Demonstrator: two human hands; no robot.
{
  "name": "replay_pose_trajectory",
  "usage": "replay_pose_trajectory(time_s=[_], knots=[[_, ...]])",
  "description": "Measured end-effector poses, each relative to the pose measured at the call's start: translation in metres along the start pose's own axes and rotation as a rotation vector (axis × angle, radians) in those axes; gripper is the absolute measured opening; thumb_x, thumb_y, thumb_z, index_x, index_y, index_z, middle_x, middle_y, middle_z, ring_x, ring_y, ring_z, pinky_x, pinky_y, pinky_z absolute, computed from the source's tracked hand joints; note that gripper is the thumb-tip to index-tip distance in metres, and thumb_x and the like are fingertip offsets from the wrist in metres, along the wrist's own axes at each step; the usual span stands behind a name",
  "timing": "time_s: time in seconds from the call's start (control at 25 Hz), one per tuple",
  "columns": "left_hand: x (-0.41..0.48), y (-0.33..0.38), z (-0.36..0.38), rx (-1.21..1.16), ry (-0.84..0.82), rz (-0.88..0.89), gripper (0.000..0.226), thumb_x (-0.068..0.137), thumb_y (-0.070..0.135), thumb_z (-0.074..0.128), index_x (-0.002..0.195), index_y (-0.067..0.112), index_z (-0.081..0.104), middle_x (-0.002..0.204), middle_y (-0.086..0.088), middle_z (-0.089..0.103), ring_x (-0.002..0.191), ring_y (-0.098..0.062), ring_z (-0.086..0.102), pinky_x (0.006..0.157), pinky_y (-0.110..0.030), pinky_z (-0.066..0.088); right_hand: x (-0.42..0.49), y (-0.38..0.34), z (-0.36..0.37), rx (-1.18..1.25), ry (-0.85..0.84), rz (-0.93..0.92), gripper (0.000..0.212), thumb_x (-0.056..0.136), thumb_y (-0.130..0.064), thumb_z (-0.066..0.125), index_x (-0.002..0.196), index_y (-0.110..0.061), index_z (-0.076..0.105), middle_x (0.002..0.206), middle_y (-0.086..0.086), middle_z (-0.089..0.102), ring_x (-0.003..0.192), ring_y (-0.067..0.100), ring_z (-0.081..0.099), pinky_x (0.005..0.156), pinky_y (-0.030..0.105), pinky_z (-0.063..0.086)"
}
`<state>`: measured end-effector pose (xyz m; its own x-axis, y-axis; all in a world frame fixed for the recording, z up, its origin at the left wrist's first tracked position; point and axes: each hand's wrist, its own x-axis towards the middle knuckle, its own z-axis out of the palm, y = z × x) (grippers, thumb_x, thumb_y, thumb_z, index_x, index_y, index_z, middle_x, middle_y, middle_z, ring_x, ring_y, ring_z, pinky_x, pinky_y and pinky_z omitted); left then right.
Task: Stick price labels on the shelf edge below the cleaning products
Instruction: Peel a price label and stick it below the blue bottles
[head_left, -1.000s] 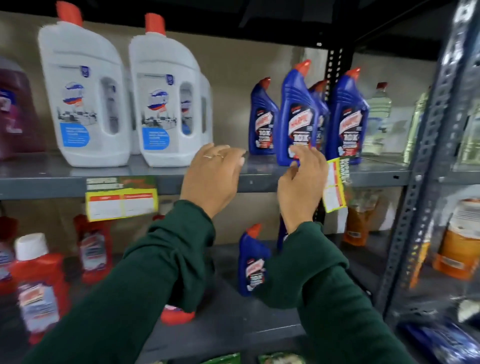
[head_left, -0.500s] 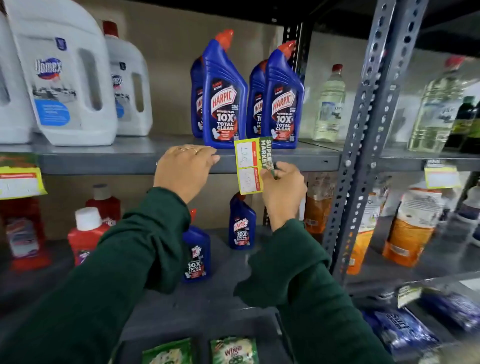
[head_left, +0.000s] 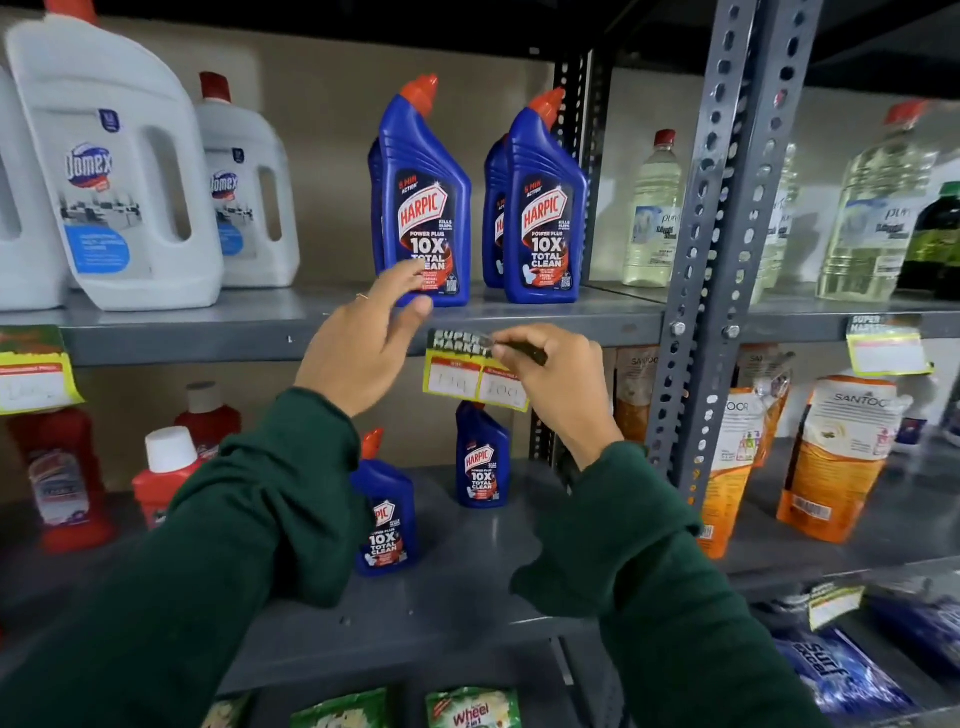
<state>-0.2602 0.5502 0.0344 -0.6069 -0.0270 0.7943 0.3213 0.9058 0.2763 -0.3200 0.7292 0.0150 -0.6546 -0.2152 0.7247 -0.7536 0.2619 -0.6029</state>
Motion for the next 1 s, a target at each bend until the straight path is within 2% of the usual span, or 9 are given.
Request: replay_pose_trajectory(time_s=[0.12, 0.24, 0.28, 0.4, 0.48, 0.6, 0.76, 0.92, 1.0], knots=[[0.004, 0.012, 0.01, 0.147, -0.105, 0.103, 0.025, 0.09, 0.032, 0.055, 0.107, 0.016, 0.063, 0.131, -0.007, 0.056, 0.128, -0.025, 0.04, 0.104, -0.039, 0.029, 0.004, 0.005, -0.008, -0.063, -0.083, -0.075, 0.013, 0.082, -0.012, 0.065, 0.094, -0.012, 0.069, 0.095, 0.006, 0.073, 0.083, 0.008, 0.06, 0.072, 0.008, 0.044], [0.008, 0.017, 0.017, 0.18, -0.116, 0.052, 0.013, 0.085, 0.026, 0.062, 0.086, 0.015, 0.068, 0.13, -0.004, 0.057, 0.132, -0.022, 0.033, 0.108, -0.037, 0.022, 0.007, 0.011, -0.012, -0.099, -0.084, -0.126, 0.015, 0.081, -0.012, 0.066, 0.096, -0.011, 0.069, 0.095, 0.007, 0.073, 0.082, 0.008, 0.06, 0.072, 0.001, 0.042], [0.008, 0.019, 0.02, 0.178, -0.117, 0.047, 0.012, 0.084, 0.025, 0.063, 0.083, 0.014, 0.068, 0.13, -0.003, 0.057, 0.133, -0.022, 0.032, 0.109, -0.036, 0.021, 0.008, 0.015, -0.012, -0.136, -0.079, -0.16, 0.015, 0.082, -0.012, 0.065, 0.096, -0.01, 0.069, 0.095, 0.009, 0.073, 0.083, 0.011, 0.062, 0.074, 0.005, 0.044], [0.009, 0.025, 0.028, 0.203, -0.136, 0.059, 0.013, 0.086, 0.02, 0.061, 0.082, 0.01, 0.069, 0.132, -0.005, 0.056, 0.133, -0.024, 0.031, 0.111, -0.037, 0.015, 0.013, 0.024, -0.008, -0.345, -0.002, -0.294, 0.01, 0.084, -0.012, 0.062, 0.088, -0.006, 0.069, 0.087, 0.015, 0.067, 0.084, 0.027, 0.058, 0.076, 0.036, 0.049], [0.009, 0.028, 0.036, 0.218, -0.138, 0.049, 0.014, 0.087, 0.016, 0.059, 0.083, 0.007, 0.069, 0.134, -0.007, 0.053, 0.134, -0.025, 0.03, 0.111, -0.037, 0.014, 0.014, 0.029, -0.005, -0.496, 0.054, -0.346, 0.01, 0.083, -0.013, 0.061, 0.083, -0.005, 0.066, 0.089, 0.015, 0.059, 0.087, 0.03, 0.052, 0.076, 0.042, 0.046], [0.009, 0.025, 0.043, 0.204, -0.156, 0.036, 0.013, 0.087, 0.014, 0.059, 0.083, 0.006, 0.068, 0.138, -0.008, 0.049, 0.136, -0.024, 0.026, 0.112, -0.035, 0.011, 0.014, 0.034, -0.002, -0.538, 0.047, -0.355, 0.012, 0.081, -0.015, 0.064, 0.082, -0.004, 0.065, 0.099, 0.015, 0.055, 0.098, 0.03, 0.047, 0.082, 0.036, 0.045], [0.011, 0.023, 0.045, 0.151, -0.147, 0.021, 0.011, 0.086, 0.011, 0.06, 0.08, 0.007, 0.068, 0.138, -0.008, 0.049, 0.135, -0.022, 0.028, 0.113, -0.032, 0.009, 0.014, 0.033, -0.001, -0.476, 0.077, -0.298, 0.013, 0.077, -0.018, 0.069, 0.079, -0.005, 0.067, 0.101, 0.013, 0.055, 0.101, 0.027, 0.048, 0.075, 0.027, 0.041], [0.014, 0.022, 0.044, 0.121, -0.146, -0.007, 0.011, 0.085, 0.012, 0.061, 0.079, 0.007, 0.069, 0.135, -0.009, 0.052, 0.133, -0.022, 0.032, 0.113, -0.034, 0.013, 0.015, 0.03, 0.0, -0.462, 0.107, -0.268, 0.015, 0.078, -0.02, 0.068, 0.078, -0.005, 0.067, 0.101, 0.012, 0.056, 0.098, 0.026, 0.049, 0.07, 0.027, 0.04], [0.016, 0.024, 0.041, 0.092, -0.144, -0.024, 0.011, 0.084, 0.014, 0.063, 0.078, 0.006, 0.068, 0.131, -0.009, 0.056, 0.13, -0.022, 0.038, 0.113, -0.039, 0.02, 0.017, 0.027, -0.001, -0.428, 0.129, -0.244, 0.015, 0.079, -0.02, 0.067, 0.077, -0.005, 0.067, 0.101, 0.011, 0.054, 0.095, 0.024, 0.049, 0.068, 0.029, 0.04]])
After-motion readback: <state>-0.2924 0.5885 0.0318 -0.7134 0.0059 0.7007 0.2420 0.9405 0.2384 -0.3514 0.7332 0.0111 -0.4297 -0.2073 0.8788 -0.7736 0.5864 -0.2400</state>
